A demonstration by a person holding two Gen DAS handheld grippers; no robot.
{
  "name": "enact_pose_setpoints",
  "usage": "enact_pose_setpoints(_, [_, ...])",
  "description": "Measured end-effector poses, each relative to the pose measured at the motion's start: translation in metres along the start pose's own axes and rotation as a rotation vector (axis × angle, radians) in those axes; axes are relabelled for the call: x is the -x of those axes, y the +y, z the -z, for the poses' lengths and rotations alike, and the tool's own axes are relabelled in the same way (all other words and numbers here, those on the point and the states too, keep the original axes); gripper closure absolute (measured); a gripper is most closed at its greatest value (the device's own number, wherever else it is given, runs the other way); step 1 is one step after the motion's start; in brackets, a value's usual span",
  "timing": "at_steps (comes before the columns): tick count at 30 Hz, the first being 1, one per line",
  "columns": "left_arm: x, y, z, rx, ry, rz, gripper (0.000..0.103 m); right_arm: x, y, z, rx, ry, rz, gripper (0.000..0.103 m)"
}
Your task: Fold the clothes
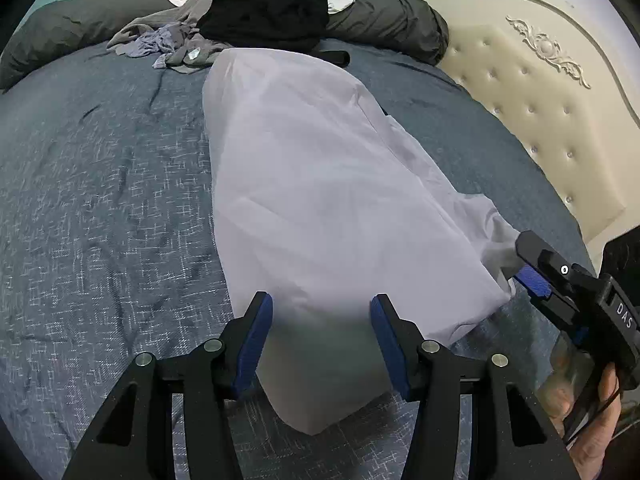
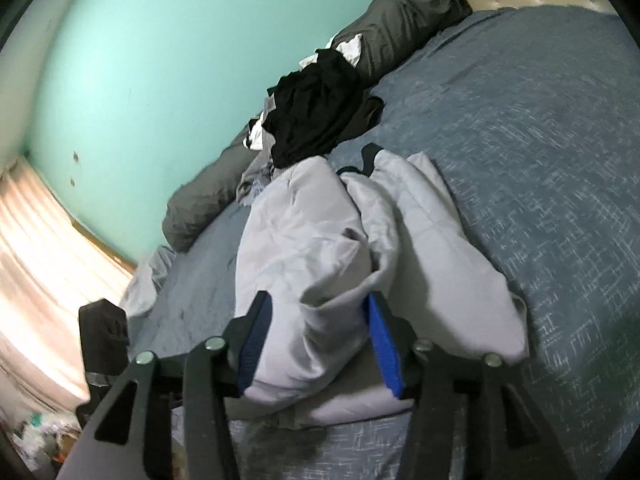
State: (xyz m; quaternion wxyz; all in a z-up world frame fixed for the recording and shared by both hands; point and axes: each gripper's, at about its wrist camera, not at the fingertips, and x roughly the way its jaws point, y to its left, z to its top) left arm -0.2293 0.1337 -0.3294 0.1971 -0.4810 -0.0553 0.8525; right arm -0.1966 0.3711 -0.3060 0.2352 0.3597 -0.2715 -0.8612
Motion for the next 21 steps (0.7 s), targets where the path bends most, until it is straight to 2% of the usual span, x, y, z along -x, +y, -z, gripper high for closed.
enact_pose_setpoints(4, [-0.001,-0.005,0.003,-0.032,0.007,-0.009,0.047,-0.012,-0.008,0.001,0.004,0.014,0.035,0.05])
enact_pose_setpoints(5, [-0.002,-0.005,0.003,-0.035,0.009,-0.011,0.047,-0.016,-0.011,0.0,0.015,0.014,0.049,0.066])
enact_pose_setpoints(7, [-0.002,-0.006,0.003,-0.039,0.016,-0.011,0.047,-0.021,-0.016,-0.001,0.029,0.021,0.064,0.086])
enact_pose_setpoints(9, [-0.003,-0.007,0.002,-0.045,0.022,-0.018,0.047,-0.024,-0.021,-0.001,0.027,0.024,0.062,0.095])
enact_pose_setpoints(15, [0.013,-0.02,-0.006,-0.051,-0.008,-0.001,0.047,0.019,-0.01,-0.014,0.086,-0.075,0.026,0.098])
enact_pose_setpoints(18, [0.014,-0.026,-0.011,-0.056,-0.015,-0.022,0.047,0.038,-0.01,-0.009,0.11,-0.094,0.064,0.098])
enact_pose_setpoints(21, [-0.002,-0.032,-0.009,-0.072,0.025,-0.049,0.047,0.04,-0.02,0.001,0.105,-0.061,0.137,0.098])
